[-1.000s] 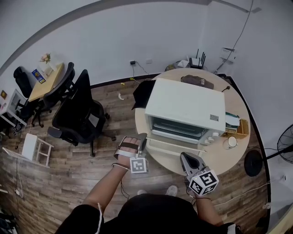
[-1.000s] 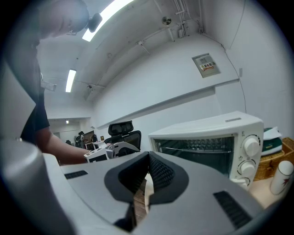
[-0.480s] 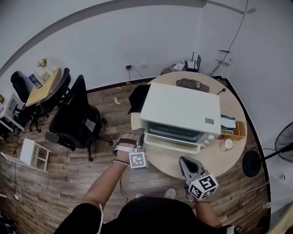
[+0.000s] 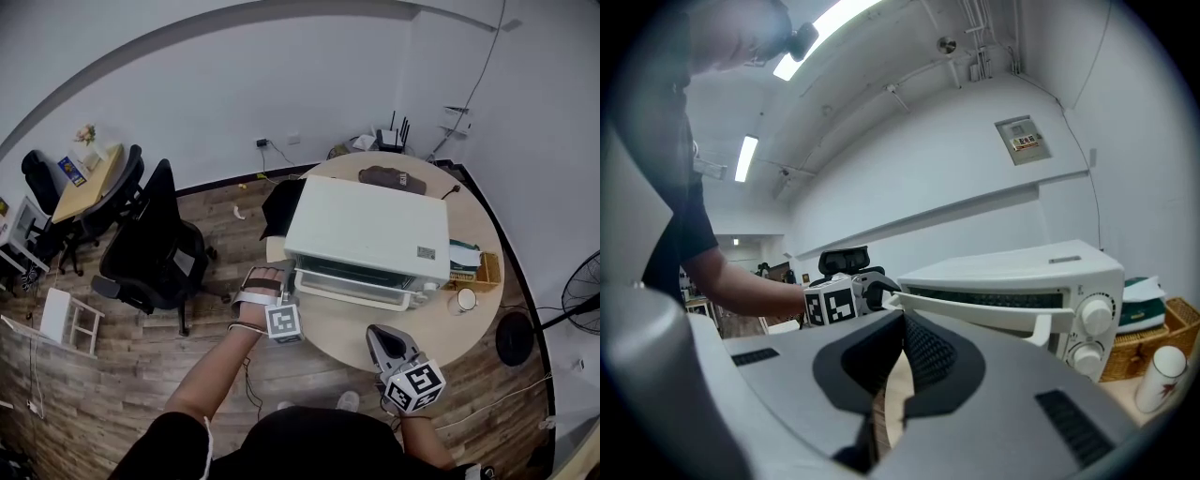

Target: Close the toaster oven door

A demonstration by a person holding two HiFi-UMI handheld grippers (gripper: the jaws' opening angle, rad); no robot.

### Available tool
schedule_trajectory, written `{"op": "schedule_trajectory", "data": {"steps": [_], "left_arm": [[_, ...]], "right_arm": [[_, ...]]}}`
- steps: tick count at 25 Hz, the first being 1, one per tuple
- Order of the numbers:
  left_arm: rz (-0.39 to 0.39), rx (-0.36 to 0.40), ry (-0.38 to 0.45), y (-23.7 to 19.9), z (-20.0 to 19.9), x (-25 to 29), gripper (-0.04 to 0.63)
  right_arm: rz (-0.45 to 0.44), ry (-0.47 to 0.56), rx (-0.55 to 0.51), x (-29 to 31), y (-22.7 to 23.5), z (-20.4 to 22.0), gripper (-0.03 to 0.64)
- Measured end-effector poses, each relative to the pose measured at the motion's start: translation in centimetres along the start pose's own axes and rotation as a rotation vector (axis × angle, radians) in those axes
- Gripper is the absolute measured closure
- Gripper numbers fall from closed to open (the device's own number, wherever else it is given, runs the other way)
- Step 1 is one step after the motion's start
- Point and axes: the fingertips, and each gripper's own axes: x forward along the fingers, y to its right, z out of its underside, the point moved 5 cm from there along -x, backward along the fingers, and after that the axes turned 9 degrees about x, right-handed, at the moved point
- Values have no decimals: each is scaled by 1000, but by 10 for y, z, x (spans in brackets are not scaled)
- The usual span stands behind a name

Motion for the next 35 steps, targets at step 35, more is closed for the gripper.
{"op": "schedule_trajectory", "data": {"steps": [35], "left_arm": [[-143, -339, 78, -20, 9, -40, 425]], "right_arm": [[18, 5, 10, -12, -5, 7, 623]]}}
